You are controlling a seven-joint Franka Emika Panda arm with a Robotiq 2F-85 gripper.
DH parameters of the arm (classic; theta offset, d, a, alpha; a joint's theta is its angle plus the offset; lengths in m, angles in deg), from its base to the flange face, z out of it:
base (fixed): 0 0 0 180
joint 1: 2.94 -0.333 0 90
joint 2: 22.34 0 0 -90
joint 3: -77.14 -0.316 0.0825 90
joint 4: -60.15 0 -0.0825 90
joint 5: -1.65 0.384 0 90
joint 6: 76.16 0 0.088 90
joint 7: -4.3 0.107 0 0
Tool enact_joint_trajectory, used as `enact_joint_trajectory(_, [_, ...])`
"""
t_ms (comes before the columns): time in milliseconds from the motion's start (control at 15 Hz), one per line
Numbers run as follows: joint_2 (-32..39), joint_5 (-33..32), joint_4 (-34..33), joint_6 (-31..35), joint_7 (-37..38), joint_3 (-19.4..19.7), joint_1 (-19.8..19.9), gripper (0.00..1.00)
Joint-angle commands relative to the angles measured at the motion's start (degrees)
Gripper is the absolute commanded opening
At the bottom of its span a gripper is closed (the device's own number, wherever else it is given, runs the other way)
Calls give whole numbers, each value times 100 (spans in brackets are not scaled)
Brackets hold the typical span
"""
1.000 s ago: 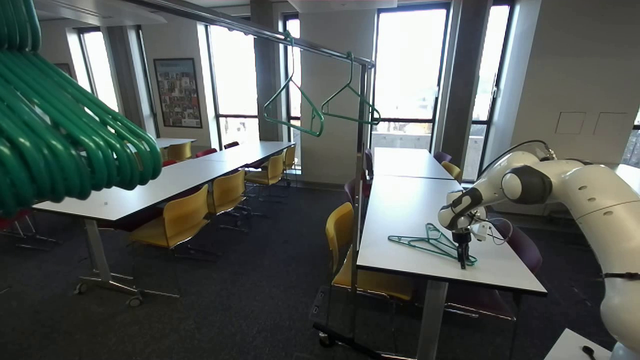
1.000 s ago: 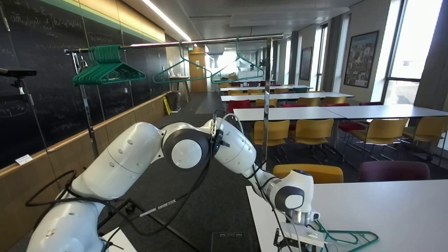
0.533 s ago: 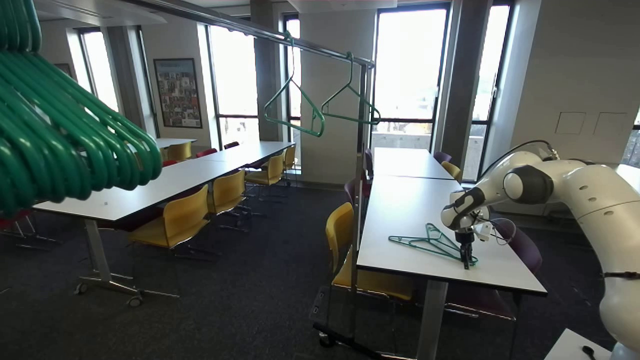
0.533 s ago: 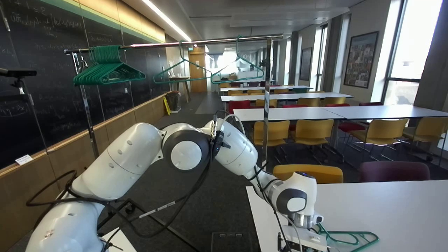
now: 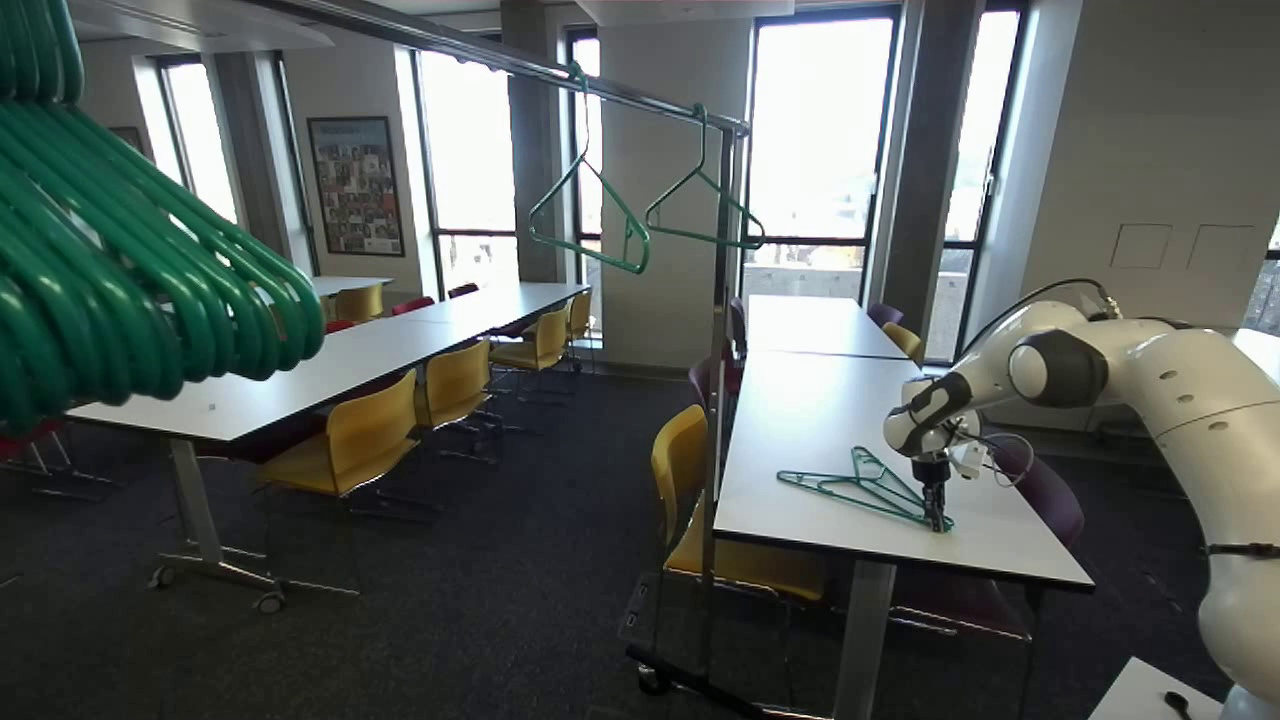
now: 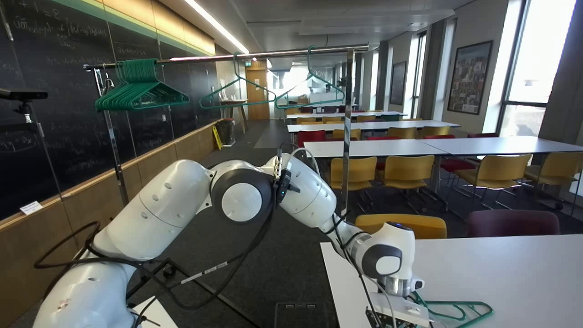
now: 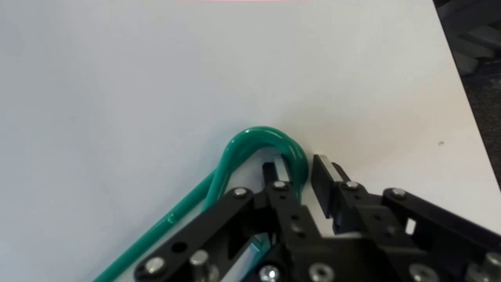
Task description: Put the coat hanger on the rack
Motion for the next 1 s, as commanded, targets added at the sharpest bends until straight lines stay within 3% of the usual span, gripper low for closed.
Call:
enact_joint_trajectory(0, [-54,3,49,104,40,-22,82,14])
enact_joint_trajectory(133, [-56,-1,44,102,41,-17,90,19])
enact_joint_trajectory(333, [-62,-7,43,99,49,-8,96,48])
enact_joint_trajectory(400, [-62,-7,43,101,46,-8,101,46])
enact_joint_trajectory(467, [-68,-13,50,108,48,-3,101,14])
enact_joint_trajectory(600, [-70,-20,51,115,52,1,99,15])
enact_joint_trajectory(733, [-77,-25,50,114,52,4,95,1])
enact_joint_trajectory(933, [-92,-29,47,119,83,7,86,3])
